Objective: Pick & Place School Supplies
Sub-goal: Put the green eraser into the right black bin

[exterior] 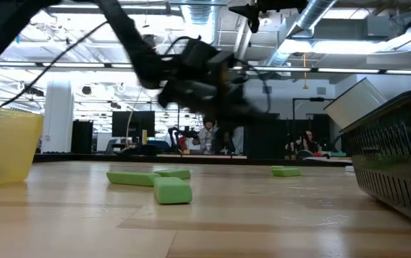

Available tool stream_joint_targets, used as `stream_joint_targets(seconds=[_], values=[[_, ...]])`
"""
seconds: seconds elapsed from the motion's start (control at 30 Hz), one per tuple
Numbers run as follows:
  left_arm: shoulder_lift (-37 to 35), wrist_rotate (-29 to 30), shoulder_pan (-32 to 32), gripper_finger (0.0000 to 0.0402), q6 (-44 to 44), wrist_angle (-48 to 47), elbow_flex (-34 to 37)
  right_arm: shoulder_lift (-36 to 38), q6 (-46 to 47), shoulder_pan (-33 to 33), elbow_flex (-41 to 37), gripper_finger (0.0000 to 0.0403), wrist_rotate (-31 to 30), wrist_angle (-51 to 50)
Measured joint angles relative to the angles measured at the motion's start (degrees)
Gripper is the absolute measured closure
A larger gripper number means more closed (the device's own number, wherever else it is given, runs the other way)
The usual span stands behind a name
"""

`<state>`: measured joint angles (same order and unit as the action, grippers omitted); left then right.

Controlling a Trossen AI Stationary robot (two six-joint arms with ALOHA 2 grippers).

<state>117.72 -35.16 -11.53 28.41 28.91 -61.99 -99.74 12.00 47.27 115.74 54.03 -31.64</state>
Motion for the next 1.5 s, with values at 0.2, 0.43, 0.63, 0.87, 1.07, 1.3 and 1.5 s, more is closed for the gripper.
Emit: stream_joint_targets(seconds=[0.2,0.43,0.63,0.87,1.07,1.3,1.5], values=[[-9.20,7.96,1.27,0.0402,1.21,6.91,19.75,0.00,-1.31,0.00,0.00,0.0244,0.01,-0.20],[-12.77,14.50,2.19,0.0402,9.69,22.83,34.46,0.00,-1.34,-0.66,0.00,0.0244,-0.51,-0.64],[-13.42,15.72,4.91,0.0402,9.33,25.55,36.71,0.00,-0.12,-2.04,0.00,0.0244,-1.84,-1.16],[-13.42,19.44,11.72,0.0402,9.03,25.49,36.78,0.02,0.03,-3.88,0.00,0.0244,-2.97,-1.15],[-13.43,23.20,14.73,0.0402,8.72,24.64,36.75,0.02,0.03,-4.13,0.00,0.0244,-4.62,-1.13],[-13.59,24.29,14.73,0.0402,7.32,22.01,36.60,0.02,0.99,-4.17,0.00,0.0244,-4.64,-1.11],[-12.83,23.35,14.77,0.0402,6.36,19.86,36.58,0.02,1.56,-4.20,0.00,0.0244,-4.64,-0.94]])
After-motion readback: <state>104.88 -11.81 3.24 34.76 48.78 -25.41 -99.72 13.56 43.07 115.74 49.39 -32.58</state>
